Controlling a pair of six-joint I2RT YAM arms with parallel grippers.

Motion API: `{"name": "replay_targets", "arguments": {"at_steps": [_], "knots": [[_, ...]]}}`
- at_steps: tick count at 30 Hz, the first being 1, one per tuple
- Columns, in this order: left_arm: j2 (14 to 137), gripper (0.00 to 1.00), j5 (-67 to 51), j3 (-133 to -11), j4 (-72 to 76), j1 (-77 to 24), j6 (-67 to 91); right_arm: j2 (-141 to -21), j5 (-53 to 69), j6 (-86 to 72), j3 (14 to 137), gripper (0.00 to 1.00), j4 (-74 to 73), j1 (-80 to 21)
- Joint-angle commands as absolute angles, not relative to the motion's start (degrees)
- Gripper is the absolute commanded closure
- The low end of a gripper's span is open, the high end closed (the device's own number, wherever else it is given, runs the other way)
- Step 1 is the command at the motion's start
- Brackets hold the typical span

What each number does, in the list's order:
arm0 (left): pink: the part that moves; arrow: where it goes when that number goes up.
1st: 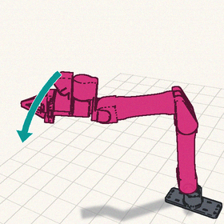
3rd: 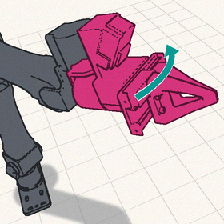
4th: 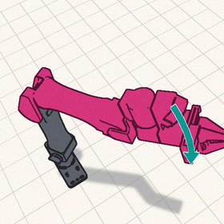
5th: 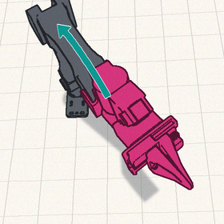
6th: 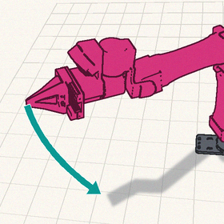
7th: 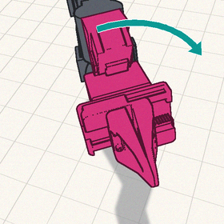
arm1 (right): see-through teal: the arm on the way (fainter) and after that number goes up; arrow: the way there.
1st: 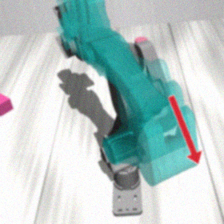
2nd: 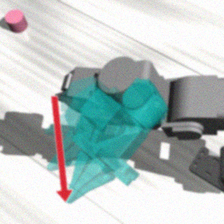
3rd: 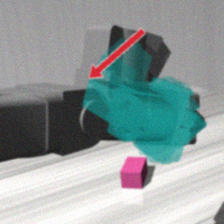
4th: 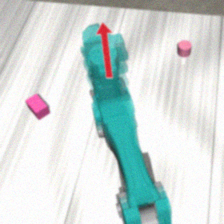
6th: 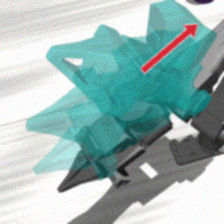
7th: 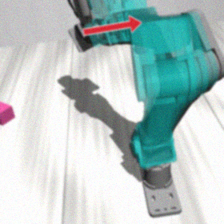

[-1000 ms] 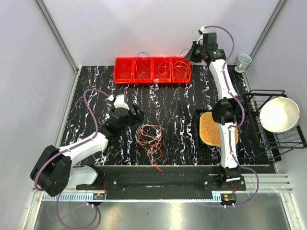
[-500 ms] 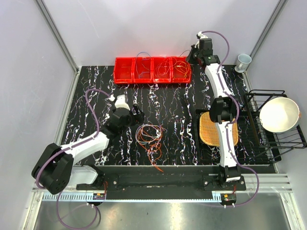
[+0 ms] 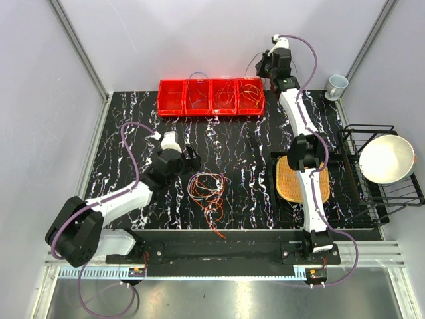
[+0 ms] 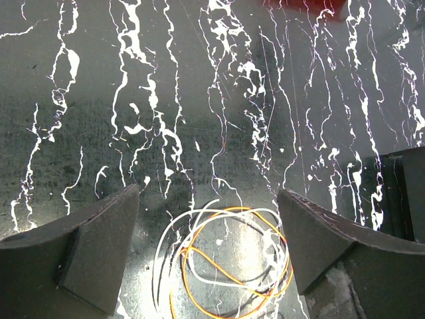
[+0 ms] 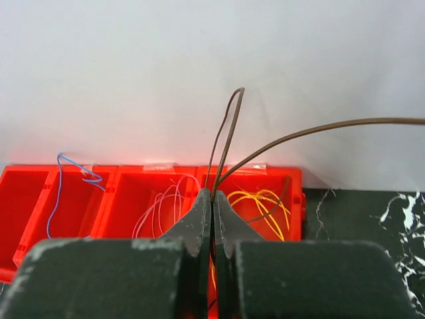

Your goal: Untangle the cables

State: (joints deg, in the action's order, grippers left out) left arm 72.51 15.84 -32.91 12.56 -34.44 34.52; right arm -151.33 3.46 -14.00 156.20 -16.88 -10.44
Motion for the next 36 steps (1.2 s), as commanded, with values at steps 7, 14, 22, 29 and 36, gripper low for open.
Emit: {"name": "replay_targets", "arguments": {"at_steps": [7,14,22,29,36], "knots": [[72.4,0.12,17.3,-35.2,15.6,-34.8,33.7,-154.6,-2.0,-7.9,153.8,1.0,-12.1,-13.6],[72.3,0.12,17.2,-35.1,15.7,-34.8,33.7,-157.1,-3.3,-7.6,154.2,1.0,-14.6,-13.9],[72.2,0.12,17.2,-35.0,15.8,-34.7,33.7,-159.7,-3.5,-4.7,155.0,1.0,-18.4,-15.8],[72.1,0.12,17.1,-34.8,16.0,-34.8,33.8,-160.7,-4.1,-4.2,155.6,1.0,-18.7,-16.3],[72.2,0.12,17.1,-34.8,15.9,-34.7,33.8,-154.7,-7.6,-2.0,151.7,0.69,-19.1,-17.4]]}}
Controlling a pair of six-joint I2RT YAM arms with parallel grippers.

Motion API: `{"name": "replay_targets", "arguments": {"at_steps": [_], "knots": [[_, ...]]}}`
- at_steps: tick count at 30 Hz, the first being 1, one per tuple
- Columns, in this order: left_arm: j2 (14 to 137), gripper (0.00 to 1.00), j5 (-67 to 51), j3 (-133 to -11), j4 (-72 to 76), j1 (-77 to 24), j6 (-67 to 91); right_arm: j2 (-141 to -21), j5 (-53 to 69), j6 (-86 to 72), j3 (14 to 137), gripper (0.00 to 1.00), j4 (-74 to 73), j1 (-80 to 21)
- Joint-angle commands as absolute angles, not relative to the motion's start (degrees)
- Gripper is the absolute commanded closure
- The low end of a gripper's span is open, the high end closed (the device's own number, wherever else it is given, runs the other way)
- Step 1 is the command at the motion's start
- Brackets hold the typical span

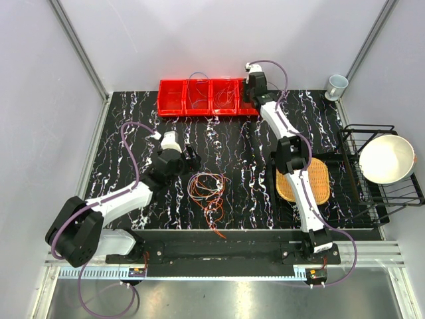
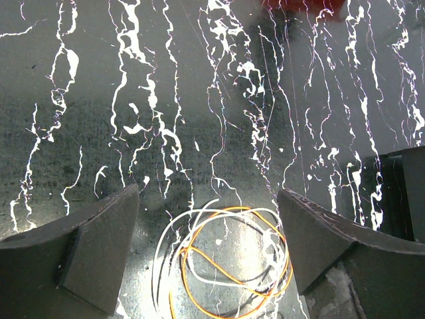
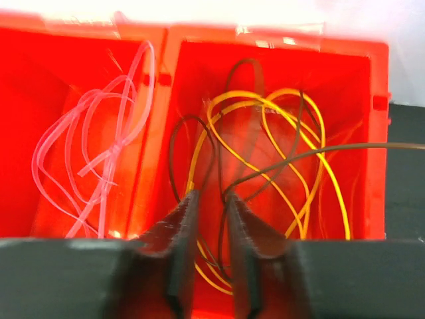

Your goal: Untangle the cables

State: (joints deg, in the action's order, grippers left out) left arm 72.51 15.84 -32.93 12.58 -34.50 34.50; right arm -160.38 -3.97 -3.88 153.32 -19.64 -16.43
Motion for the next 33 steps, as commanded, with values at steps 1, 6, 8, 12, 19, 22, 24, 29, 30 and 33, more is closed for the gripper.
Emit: {"name": "replay_targets", "arguments": {"at_steps": [1,6,8,12,19,22,24,29,30,33], "knots": [[72.1,0.12,17.2,-34.9,15.8,-34.8,33.7,-153.6,-8.2,-2.3,149.8,0.6,-19.2,-17.6],[72.1,0.12,17.3,-34.8,15.7,-34.8,33.7,-144.9,-12.2,-3.6,143.0,0.34,-20.8,-18.0],[72.1,0.12,17.3,-34.8,15.6,-34.8,33.7,-142.3,-11.5,-5.0,139.9,0.3,-20.9,-18.2],[71.9,0.12,17.4,-34.7,15.6,-34.7,33.7,-137.4,-10.9,-4.9,139.7,0.19,-22.9,-19.2],[72.2,0.12,17.5,-34.9,15.5,-34.8,33.6,-129.9,-11.7,-7.5,139.6,0.12,-28.8,-21.0],[72.4,0.12,17.7,-35.1,15.2,-34.9,33.6,-123.3,-8.1,-13.3,130.2,0.12,-29.1,-21.2],[72.4,0.12,17.9,-35.2,15.0,-35.2,33.6,-117.8,-5.6,-17.2,120.7,0.13,-28.1,-21.6],[73.1,0.12,19.6,-36.2,13.0,-36.0,34.1,-102.6,-2.0,-21.4,97.7,0.13,-19.8,-24.3],[73.2,0.12,20.0,-36.4,12.5,-36.5,34.3,-100.7,-1.9,-22.0,92.3,0.13,-19.2,-25.0],[73.1,0.12,22.8,-36.7,10.7,-38.4,34.5,-93.4,-1.5,-25.3,81.4,0.13,-18.2,-25.3]]}}
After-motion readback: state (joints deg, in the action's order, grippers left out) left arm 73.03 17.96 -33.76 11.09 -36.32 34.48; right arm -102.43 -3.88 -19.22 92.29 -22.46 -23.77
